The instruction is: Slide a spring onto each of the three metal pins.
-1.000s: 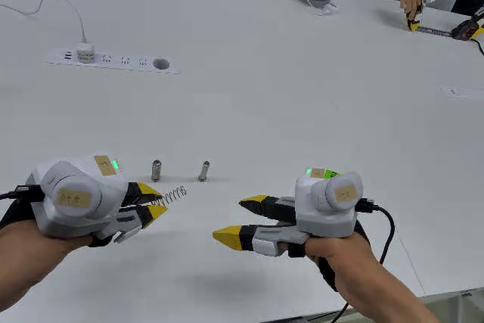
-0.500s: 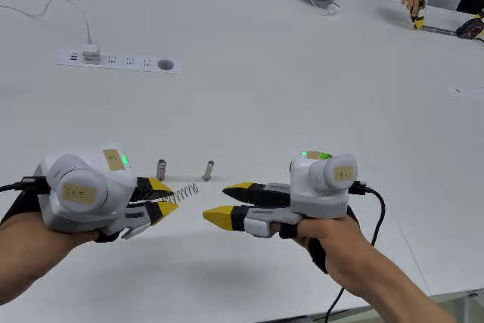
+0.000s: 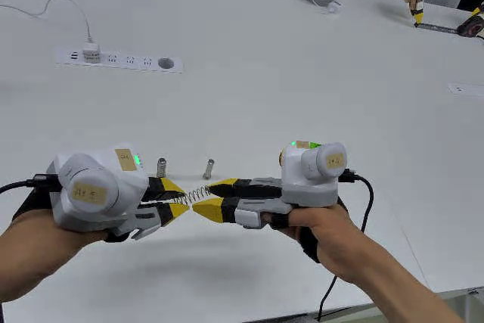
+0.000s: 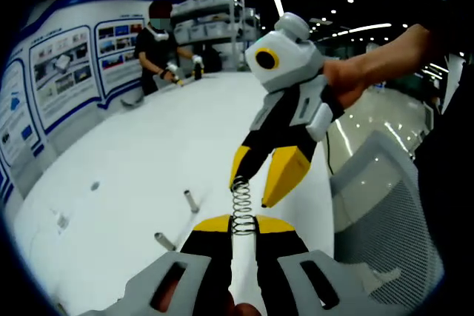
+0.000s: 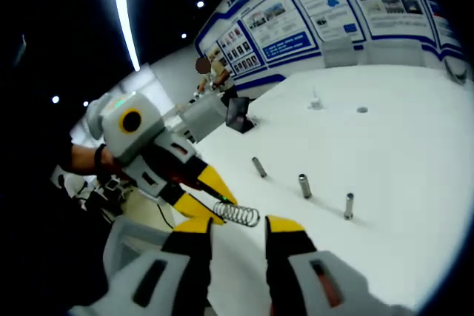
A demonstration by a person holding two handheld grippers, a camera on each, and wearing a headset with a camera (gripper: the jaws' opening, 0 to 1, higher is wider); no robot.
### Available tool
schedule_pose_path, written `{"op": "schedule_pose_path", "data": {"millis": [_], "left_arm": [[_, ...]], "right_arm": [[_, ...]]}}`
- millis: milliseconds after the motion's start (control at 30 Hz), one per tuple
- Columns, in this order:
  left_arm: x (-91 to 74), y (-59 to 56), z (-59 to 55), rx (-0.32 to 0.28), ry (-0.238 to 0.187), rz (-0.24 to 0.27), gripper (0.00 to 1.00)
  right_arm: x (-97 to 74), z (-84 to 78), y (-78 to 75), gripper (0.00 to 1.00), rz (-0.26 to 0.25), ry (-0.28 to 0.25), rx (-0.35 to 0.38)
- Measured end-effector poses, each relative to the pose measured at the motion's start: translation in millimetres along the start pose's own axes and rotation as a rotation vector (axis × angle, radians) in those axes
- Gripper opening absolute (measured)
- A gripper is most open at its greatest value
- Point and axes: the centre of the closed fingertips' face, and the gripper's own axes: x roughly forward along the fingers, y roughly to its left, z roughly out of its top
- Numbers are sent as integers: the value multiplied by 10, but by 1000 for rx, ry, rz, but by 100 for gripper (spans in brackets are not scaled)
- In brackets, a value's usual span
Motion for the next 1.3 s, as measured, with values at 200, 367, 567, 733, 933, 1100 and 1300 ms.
{"op": "schedule_pose_path", "data": {"millis": [200,367,567,733,933,1100,1300], "left_arm": [[13,-12,-8,-9,1,-14,10],[26,-16,-7,-5,4,-16,10],[43,-20,3,-9,0,-23,10],[45,-16,9,-16,-5,-28,10],[63,-21,34,-29,-18,-37,10],[91,-38,86,-49,-42,-51,10],[121,-55,146,-57,-59,-59,10]], "right_arm": [[-13,35,25,24,21,-6,18],[-27,47,30,22,27,-6,19],[-28,75,33,21,31,-8,23],[-32,110,42,16,38,-10,11],[-41,170,69,13,55,-2,-6],[-70,211,106,12,69,32,-46],[-115,210,101,12,75,115,-149]]}}
